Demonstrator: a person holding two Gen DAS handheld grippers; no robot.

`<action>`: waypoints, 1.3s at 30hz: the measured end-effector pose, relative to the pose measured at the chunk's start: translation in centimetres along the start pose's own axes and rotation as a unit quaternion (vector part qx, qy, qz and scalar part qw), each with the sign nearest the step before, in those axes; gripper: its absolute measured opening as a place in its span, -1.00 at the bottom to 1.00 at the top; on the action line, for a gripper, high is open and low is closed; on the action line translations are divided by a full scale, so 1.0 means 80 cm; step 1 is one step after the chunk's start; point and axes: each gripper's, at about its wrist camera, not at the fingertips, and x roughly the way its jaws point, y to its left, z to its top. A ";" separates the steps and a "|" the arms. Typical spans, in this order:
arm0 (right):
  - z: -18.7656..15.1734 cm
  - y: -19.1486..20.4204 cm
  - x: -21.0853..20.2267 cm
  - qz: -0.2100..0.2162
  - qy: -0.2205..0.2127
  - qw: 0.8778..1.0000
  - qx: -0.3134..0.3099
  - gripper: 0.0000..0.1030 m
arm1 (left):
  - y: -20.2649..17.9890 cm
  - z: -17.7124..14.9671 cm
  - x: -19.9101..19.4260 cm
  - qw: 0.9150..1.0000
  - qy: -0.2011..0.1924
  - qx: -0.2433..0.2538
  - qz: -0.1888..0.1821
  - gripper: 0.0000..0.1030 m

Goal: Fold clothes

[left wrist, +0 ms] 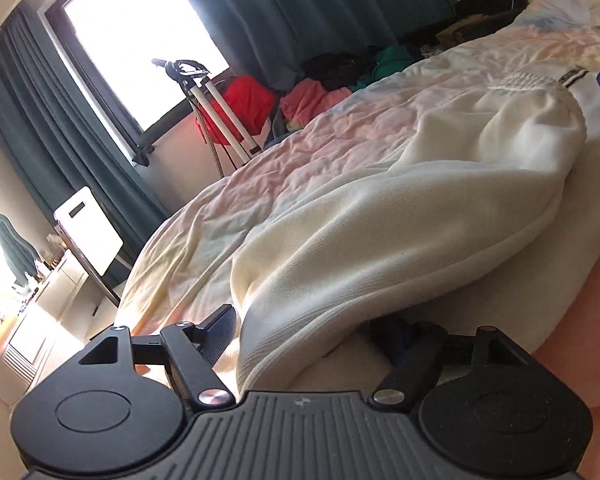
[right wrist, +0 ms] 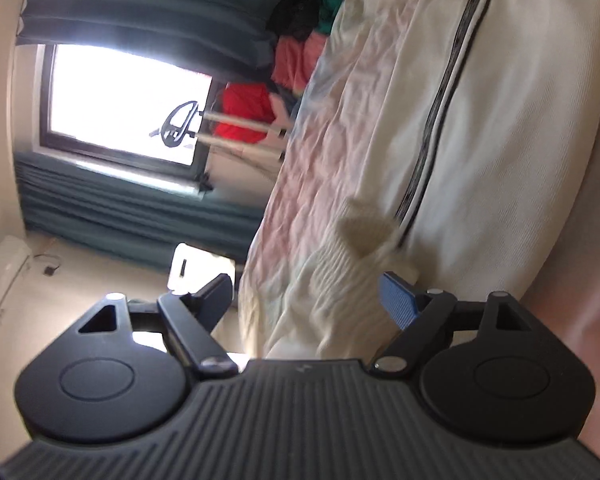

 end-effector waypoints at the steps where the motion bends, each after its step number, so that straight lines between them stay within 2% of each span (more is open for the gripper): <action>1: -0.006 0.001 0.008 0.002 0.020 1.000 0.006 0.61 | -0.007 -0.006 -0.011 1.000 0.002 0.004 0.001 0.46; 4: -0.026 0.000 0.037 0.000 0.079 0.997 0.016 0.62 | -0.035 -0.021 -0.033 0.999 0.008 0.031 0.004 0.43; 7: -0.040 -0.008 0.068 -0.007 0.111 0.994 0.002 0.62 | -0.048 -0.027 -0.032 0.998 0.004 0.069 0.009 0.37; 11: -0.042 -0.030 0.100 -0.040 0.071 0.997 -0.016 0.57 | -0.063 -0.033 -0.027 0.992 -0.008 0.126 0.019 0.26; 12: -0.040 -0.033 0.105 -0.046 0.057 0.997 -0.023 0.45 | -0.064 -0.035 -0.026 0.991 -0.010 0.134 0.018 0.25; 13: -0.037 -0.033 0.108 -0.048 0.044 0.997 -0.033 0.45 | -0.065 -0.036 -0.025 0.990 -0.013 0.142 0.017 0.22; 14: -0.034 -0.031 0.108 -0.053 0.032 0.997 -0.045 0.21 | -0.066 -0.038 -0.024 0.988 -0.016 0.151 0.014 0.19; 15: -0.033 -0.027 0.106 -0.063 0.017 0.996 -0.059 -0.28 | -0.066 -0.040 -0.022 0.987 -0.019 0.159 0.011 0.18; 17: -0.029 -0.013 0.096 -0.062 -0.013 0.993 -0.095 -0.44 | -0.068 -0.044 -0.022 0.984 -0.023 0.178 0.005 0.08; 20: -0.026 0.010 0.080 -0.059 -0.053 0.984 -0.157 -0.51 | -0.077 -0.050 -0.025 0.976 -0.034 0.216 0.001 -0.01; 22: -0.027 0.010 0.076 -0.088 -0.058 0.977 -0.183 -0.51 | -0.082 -0.055 -0.022 0.971 -0.038 0.236 0.001 -0.04; 25: -0.024 -0.028 0.083 -0.143 -0.023 0.979 -0.144 -0.51 | -0.083 -0.058 -0.019 0.970 -0.038 0.242 -0.006 -0.06; 28: -0.021 -0.046 0.083 -0.140 -0.012 0.983 -0.118 -0.50 | -0.081 -0.059 -0.018 0.970 -0.039 0.239 -0.009 -0.06; 31: -0.023 -0.032 0.080 -0.149 -0.008 0.980 -0.131 -0.41 | -0.078 -0.060 -0.018 0.973 -0.039 0.227 -0.008 -0.04; 34: -0.020 -0.025 0.066 -0.157 0.004 0.982 -0.109 -0.26 | -0.075 -0.056 -0.021 0.977 -0.032 0.210 -0.001 0.11; 35: -0.017 -0.021 0.057 -0.158 0.008 0.982 -0.105 -0.16 | -0.069 -0.052 -0.023 0.981 -0.025 0.190 -0.001 0.23; 36: -0.014 -0.017 0.046 -0.159 0.009 0.982 -0.105 0.06 | -0.063 -0.047 -0.025 0.985 -0.017 0.169 -0.002 0.31; 38: -0.006 -0.004 0.013 -0.162 -0.012 0.979 -0.125 0.42 | -0.046 -0.039 -0.035 0.992 -0.008 0.126 -0.011 0.62; 39: 0.001 0.002 -0.003 -0.165 -0.026 0.976 -0.137 0.53 | -0.037 -0.035 -0.042 0.994 -0.008 0.106 -0.021 0.69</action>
